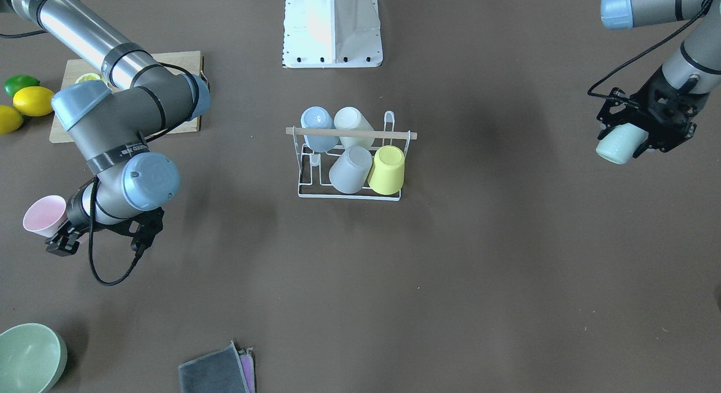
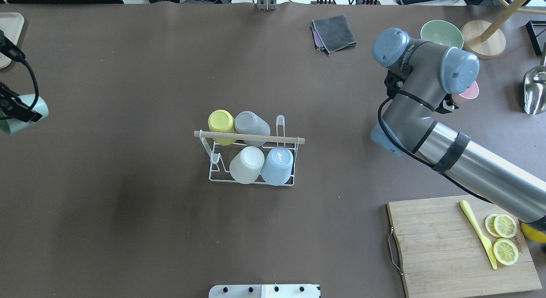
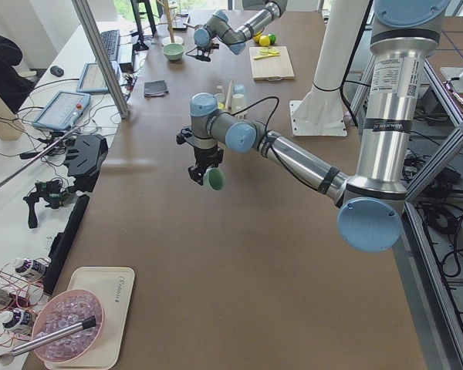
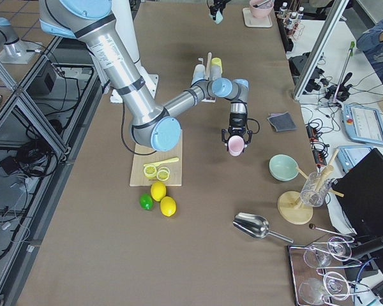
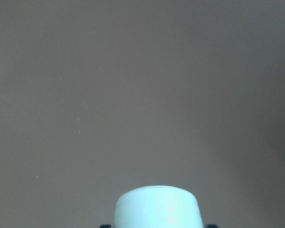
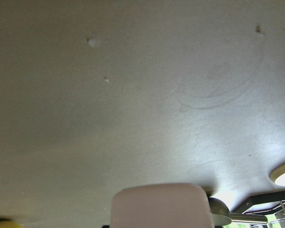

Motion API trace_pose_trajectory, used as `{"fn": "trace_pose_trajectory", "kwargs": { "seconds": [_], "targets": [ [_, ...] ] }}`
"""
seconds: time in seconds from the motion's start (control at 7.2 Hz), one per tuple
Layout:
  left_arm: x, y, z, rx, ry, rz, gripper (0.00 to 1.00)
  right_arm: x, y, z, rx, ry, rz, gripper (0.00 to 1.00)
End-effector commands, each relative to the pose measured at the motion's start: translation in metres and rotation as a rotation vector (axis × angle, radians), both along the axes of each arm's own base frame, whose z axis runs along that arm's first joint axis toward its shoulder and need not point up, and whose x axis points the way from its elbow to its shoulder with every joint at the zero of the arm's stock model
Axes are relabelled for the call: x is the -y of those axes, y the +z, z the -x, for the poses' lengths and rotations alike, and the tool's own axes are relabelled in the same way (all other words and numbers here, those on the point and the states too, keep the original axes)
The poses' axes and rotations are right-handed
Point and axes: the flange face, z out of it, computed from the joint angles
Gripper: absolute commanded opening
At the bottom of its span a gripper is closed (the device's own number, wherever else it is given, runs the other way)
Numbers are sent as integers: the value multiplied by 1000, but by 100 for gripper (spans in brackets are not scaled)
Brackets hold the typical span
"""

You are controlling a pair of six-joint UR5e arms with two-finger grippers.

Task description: Place cup on cup holder

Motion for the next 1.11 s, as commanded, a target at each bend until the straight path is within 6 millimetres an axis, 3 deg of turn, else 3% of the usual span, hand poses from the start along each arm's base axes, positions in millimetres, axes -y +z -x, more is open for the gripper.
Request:
{"fn": "trace_pose_trajectory", "kwargs": {
  "seconds": [0.0, 0.28, 0.42, 0.56, 0.83, 0.97],
  "targets": [
    [-15, -57, -2, -323, -169, -45, 0, -8, -29, -48, 165, 90, 20, 0],
    [-29, -89, 2, -473, -196, -127, 0, 3, -42, -77, 295, 163, 73, 0],
    [-39, -108, 7, -567, -214, -154, 0, 4, -44, -76, 386, 178, 80, 0],
    [-49, -111, 14, -646, -218, -192, 0, 4, -40, -79, 469, 231, 102, 0],
    [-58, -127, 19, -721, -205, -308, 0, 2, -69, -84, 612, 204, 38, 0],
    [-61, -129, 16, -744, -217, -346, 0, -11, -58, -78, 804, 137, 30, 0]
  ]
}}
